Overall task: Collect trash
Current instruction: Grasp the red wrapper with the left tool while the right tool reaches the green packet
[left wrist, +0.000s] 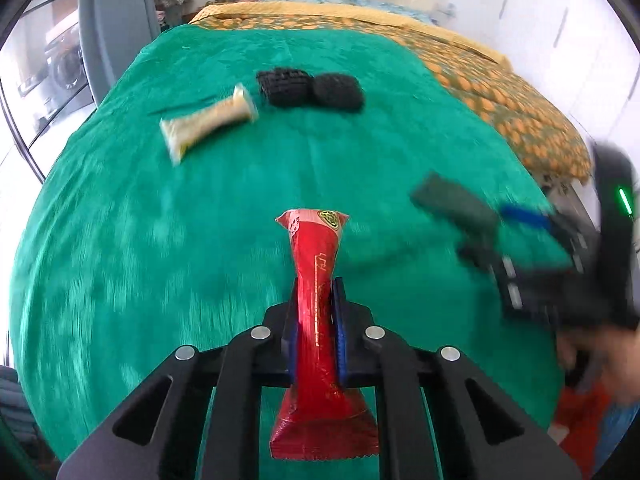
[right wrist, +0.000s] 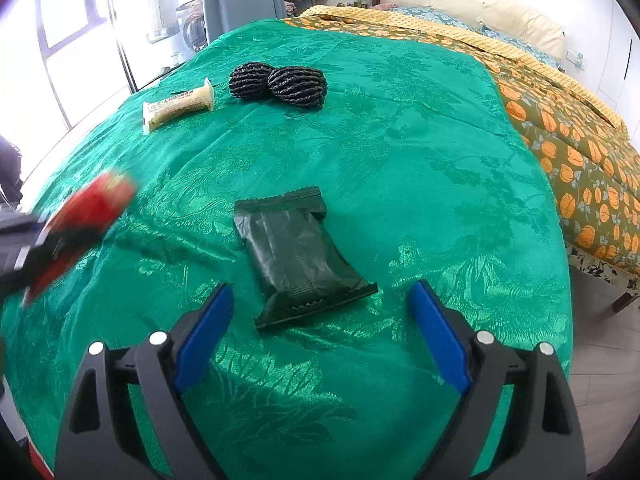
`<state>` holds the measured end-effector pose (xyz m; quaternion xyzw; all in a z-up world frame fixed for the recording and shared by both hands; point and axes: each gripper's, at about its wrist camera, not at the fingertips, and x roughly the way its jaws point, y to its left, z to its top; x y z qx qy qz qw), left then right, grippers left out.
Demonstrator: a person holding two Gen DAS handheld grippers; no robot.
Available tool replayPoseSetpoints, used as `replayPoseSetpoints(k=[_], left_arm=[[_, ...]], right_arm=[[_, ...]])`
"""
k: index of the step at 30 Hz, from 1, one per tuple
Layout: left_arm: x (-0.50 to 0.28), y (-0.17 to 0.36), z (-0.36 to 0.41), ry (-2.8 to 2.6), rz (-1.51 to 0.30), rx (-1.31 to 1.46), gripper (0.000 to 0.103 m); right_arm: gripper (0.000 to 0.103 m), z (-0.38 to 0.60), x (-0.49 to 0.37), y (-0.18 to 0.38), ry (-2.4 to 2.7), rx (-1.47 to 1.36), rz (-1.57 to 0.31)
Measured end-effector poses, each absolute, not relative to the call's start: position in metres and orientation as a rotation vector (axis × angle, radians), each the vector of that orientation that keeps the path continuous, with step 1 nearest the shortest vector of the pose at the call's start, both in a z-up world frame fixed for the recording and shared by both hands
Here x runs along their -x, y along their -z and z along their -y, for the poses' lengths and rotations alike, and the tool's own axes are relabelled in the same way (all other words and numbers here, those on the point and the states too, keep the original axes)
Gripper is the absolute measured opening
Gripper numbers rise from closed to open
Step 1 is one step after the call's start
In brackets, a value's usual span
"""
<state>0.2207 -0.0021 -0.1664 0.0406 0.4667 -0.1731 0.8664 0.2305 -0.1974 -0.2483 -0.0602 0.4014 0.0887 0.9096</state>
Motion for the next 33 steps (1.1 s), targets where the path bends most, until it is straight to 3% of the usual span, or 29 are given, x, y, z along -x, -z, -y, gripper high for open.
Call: replayPoseSetpoints(k=[1,3,4,5,7,14,33], left_arm=[[-0.210,0.167,0.000,0.361,-0.965,-0.089,0.019],[-0.199,0.169,-0.002,0.339,-0.929,-0.113,0.051],[-0.198,0.170,-0.002,0.322,-0.911,-0.130,0.071],[-0.197,0.172,-0.002,0.308,-0.901,-0.144,0.077],[-0.204,0.180,-0.001,0.293,-0.923,-0.167,0.078],[-0.211,0.189,-0.010,0.250,-0.947,-0.151,0.097],[-0.210,0.190,-0.012,0.243,-0.947,-0.150,0.098]], right_arm=[[0.087,0.197,-0.230,0.248,-0.183,0.124,-0.828],[0.087,0.197,-0.230,0.248,-0.182,0.125,-0.828],[0.087,0.197,-0.230,0.248,-0.182,0.126,-0.827],[0.087,0.197,-0.230,0.248,-0.180,0.127,-0.827],[0.087,0.198,-0.230,0.248,-0.180,0.127,-0.827],[0.087,0.197,-0.230,0.248,-0.183,0.122,-0.828],[0.088,0.199,-0.230,0.248,-0.186,0.115,-0.829]])
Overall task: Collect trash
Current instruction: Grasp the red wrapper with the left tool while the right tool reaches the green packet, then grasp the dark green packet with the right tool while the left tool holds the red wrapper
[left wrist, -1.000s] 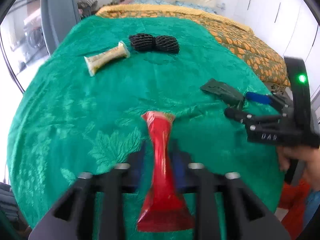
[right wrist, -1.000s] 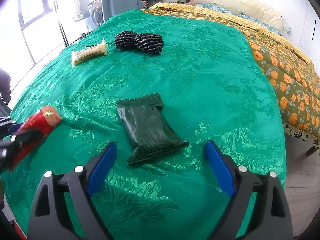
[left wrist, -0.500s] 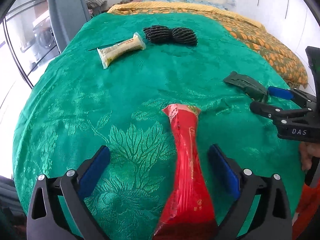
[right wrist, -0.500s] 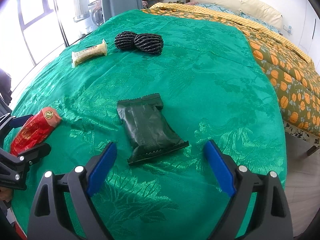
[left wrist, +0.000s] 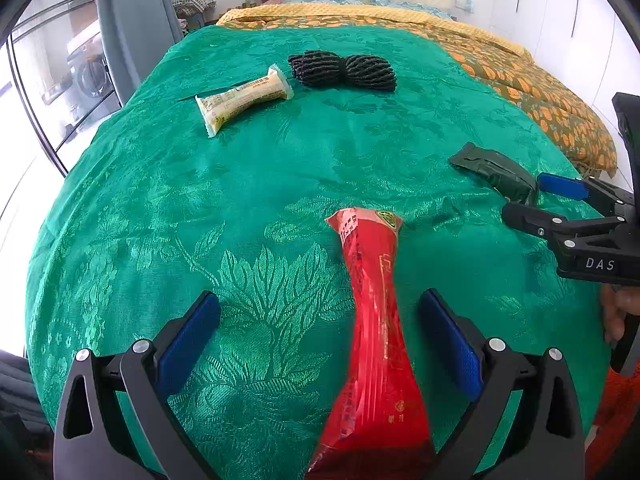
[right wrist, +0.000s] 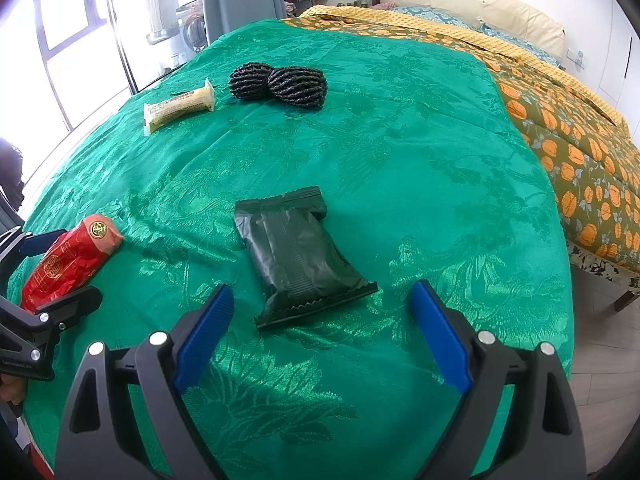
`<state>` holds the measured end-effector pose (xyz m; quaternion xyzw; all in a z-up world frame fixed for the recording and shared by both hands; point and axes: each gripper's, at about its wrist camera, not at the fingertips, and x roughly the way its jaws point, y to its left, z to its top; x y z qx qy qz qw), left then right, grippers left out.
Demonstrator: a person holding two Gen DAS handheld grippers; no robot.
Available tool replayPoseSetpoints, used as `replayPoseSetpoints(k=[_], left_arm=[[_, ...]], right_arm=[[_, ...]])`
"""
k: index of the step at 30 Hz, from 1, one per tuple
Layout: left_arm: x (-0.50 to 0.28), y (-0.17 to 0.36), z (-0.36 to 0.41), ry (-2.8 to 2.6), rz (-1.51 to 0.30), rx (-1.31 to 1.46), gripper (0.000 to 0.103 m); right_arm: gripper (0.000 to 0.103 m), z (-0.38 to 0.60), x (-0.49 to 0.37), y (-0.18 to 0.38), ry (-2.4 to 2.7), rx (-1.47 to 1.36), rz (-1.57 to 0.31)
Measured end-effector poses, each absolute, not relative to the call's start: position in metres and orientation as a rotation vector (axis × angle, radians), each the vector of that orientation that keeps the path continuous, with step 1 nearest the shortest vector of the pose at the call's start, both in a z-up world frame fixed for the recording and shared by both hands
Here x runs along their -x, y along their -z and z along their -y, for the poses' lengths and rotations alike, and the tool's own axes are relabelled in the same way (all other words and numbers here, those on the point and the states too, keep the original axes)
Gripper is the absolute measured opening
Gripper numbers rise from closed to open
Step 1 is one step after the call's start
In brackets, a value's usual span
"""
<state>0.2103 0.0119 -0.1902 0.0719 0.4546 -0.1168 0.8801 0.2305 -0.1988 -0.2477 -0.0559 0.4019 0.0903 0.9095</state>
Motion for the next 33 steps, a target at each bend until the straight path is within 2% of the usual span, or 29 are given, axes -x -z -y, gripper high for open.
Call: replayPoseSetpoints(k=[20,25,27,28,29,30,32,33], left_arm=[[-0.212,0.189,-0.017,0.288,-0.953,-0.127,0.098],[-0.205,0.178,-0.032,0.391,-0.962,-0.098,0.098],[-0.204,0.172,-0.032,0.405,-0.951,-0.107,0.096],[-0.205,0.170,-0.030,0.410,-0.951,-0.119,0.091],[-0.207,0.168,-0.026,0.412,-0.954,-0.133,0.086],[-0.208,0.167,-0.022,0.413,-0.956,-0.147,0.084],[-0.209,0.167,-0.016,0.411,-0.960,-0.172,0.070],[-0.211,0.167,-0.013,0.406,-0.962,-0.184,0.066]], right_arm=[[0.088,0.201,-0.229,0.248,-0.193,0.104,-0.830],[0.087,0.203,-0.234,0.238,-0.259,0.117,-0.921],[0.087,0.196,-0.240,0.232,-0.280,0.141,-0.931],[0.087,0.190,-0.246,0.230,-0.286,0.166,-0.948],[0.085,0.185,-0.252,0.230,-0.290,0.181,-0.965],[0.079,0.179,-0.260,0.230,-0.291,0.198,-0.985],[0.066,0.175,-0.268,0.232,-0.287,0.213,-1.004],[0.052,0.173,-0.271,0.233,-0.292,0.212,-1.016]])
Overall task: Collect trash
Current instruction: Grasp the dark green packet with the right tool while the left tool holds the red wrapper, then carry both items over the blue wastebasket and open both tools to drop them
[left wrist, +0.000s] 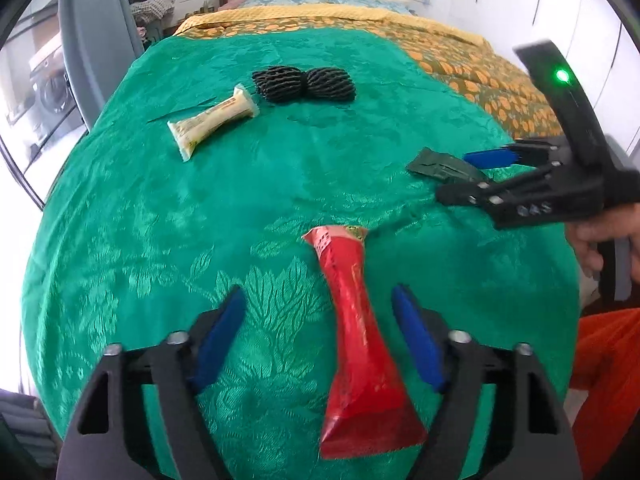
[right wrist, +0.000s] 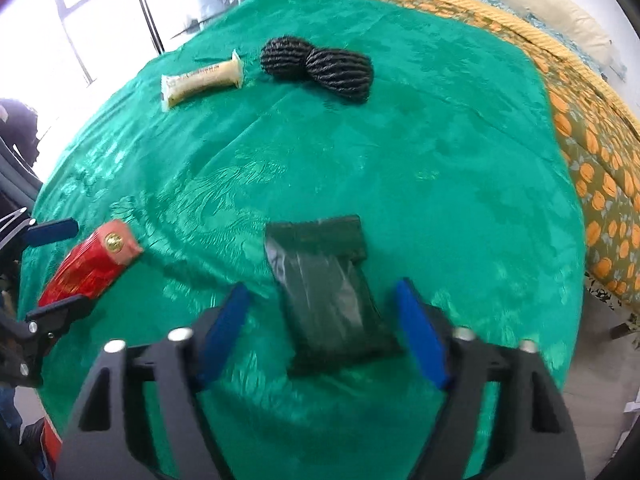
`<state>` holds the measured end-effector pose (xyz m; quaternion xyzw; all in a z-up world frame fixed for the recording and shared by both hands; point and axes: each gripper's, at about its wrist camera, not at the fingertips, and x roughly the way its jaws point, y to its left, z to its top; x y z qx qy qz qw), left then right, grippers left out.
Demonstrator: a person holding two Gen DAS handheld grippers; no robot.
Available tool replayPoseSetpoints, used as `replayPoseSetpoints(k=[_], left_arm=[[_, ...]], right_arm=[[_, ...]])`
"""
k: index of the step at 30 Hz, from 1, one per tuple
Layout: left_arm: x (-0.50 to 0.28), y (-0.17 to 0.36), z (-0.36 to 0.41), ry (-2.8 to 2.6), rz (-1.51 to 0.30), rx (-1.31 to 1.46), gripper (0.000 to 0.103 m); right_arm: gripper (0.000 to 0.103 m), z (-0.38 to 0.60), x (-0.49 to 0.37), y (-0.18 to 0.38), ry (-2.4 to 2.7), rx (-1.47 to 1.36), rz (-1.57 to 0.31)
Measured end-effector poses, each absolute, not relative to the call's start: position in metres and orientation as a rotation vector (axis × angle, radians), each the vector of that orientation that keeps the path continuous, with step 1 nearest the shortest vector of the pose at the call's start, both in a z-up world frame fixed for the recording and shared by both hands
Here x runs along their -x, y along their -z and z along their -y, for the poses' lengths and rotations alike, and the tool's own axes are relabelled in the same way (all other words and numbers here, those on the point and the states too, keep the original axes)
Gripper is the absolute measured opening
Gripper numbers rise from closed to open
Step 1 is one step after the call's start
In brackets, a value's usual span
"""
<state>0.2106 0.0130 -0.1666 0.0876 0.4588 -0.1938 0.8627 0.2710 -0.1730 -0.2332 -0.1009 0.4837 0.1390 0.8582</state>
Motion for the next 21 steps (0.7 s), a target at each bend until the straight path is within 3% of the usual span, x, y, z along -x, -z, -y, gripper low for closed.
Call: replayPoseSetpoints(k=[2,3,4,13,21], left_arm=[[-0.212,0.166,-0.008,0.406,-0.966,-0.198,0.039],[-0.212,0.166,-0.006,0.412,-0.969,-0.198,0.031],[-0.212,0.166,-0.005,0.420,-0.966,-0.195,0.015],[-0.193,0.150,-0.008,0.441,-0.915,-0.067,0.006],[-0.160,0.133,0.053,0.593,-0.906,-0.059,0.006]], right_arm=[[0.039,0.174,-0.272,0.231,-0.285,0.202,-1.006],[0.037,0.176,-0.268,0.228,-0.286,0.182,-0.995],[0.036,0.178,-0.265,0.226,-0.289,0.169,-0.986],[0.036,0.220,-0.200,0.211,-0.311,0.041,-0.889],[0.036,0.303,-0.152,0.197,-0.219,-0.065,-0.822]])
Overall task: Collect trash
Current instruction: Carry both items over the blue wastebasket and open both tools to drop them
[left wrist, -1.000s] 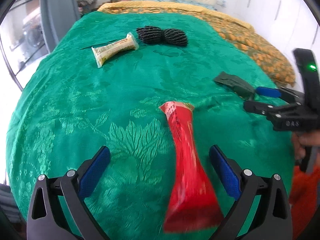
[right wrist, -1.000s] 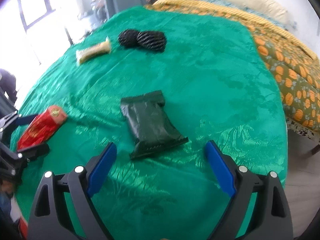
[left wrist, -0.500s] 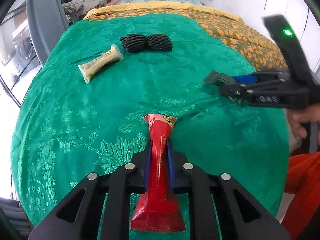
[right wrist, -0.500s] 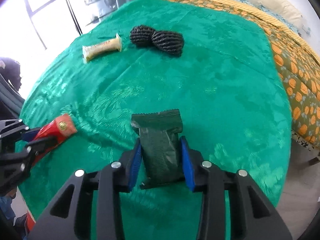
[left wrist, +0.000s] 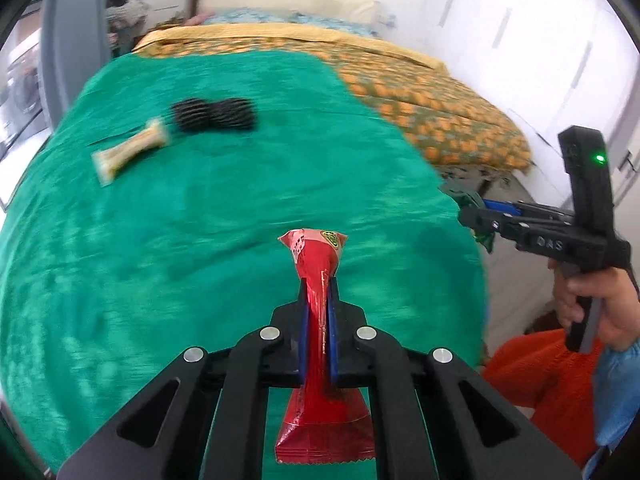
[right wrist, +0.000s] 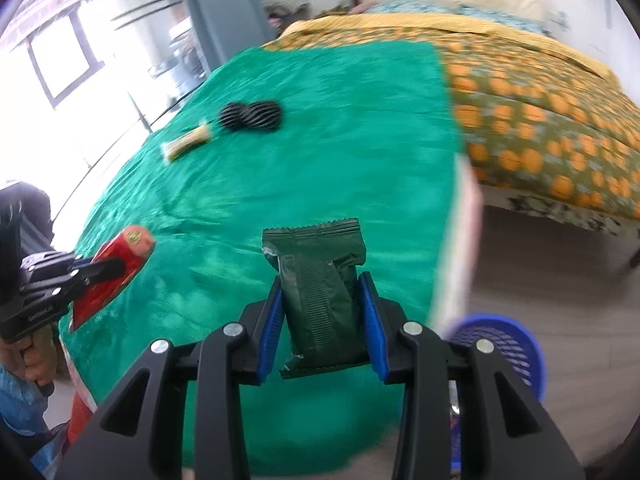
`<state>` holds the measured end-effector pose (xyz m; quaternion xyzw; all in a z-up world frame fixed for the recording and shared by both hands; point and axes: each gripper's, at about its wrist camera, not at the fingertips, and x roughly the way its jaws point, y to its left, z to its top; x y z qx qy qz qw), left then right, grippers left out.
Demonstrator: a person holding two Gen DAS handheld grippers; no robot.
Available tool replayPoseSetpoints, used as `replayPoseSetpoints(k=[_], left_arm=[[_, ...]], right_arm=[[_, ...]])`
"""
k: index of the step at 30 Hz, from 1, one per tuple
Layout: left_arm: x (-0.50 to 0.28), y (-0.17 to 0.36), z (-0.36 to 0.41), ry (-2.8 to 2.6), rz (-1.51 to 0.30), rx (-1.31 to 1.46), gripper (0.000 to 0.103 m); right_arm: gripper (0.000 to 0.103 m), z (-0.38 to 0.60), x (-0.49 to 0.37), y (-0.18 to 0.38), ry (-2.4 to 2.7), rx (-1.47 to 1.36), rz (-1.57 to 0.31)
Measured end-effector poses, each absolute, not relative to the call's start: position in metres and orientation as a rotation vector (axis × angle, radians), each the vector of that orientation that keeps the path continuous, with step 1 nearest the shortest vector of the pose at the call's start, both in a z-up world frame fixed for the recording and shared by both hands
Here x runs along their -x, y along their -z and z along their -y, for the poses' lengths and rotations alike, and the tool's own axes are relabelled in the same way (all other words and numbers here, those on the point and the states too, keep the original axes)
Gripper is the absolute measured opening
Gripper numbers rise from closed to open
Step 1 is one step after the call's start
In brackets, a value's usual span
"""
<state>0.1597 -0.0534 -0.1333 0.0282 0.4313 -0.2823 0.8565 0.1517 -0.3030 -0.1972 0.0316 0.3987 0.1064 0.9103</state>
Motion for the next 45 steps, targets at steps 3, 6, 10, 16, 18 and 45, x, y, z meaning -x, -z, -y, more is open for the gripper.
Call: replayPoseSetpoints(k=[3,6,10,16,18,45], left_arm=[[-0.149,0.128,0.092,0.671,-0.913,-0.067,0.006],[-0.141,0.125,0.135,0.745,-0.921,-0.075,0.006],[-0.130,0.130,0.198,0.822,-0.946,-0.103,0.006],[-0.123,0.162,0.288,0.882,-1.016,-0.170,0.006],[-0.124,0.176,0.313,0.886,-1.038,-0.195,0.006],[-0.133,0.174,0.204,0.638,-0.903,-0.224,0.094]], right_arm=[[0.036,0.343,-0.137,0.197,-0.147,-0.080,-0.811],[0.036,0.386,-0.125,0.203,-0.052,-0.082,-0.811],[0.036,0.432,-0.114,0.221,0.049,-0.122,-0.816],[0.036,0.490,-0.104,0.255,0.137,-0.236,-0.870],[0.036,0.504,-0.100,0.262,0.146,-0.284,-0.877],[0.091,0.467,-0.082,0.245,0.245,-0.097,-0.744]])
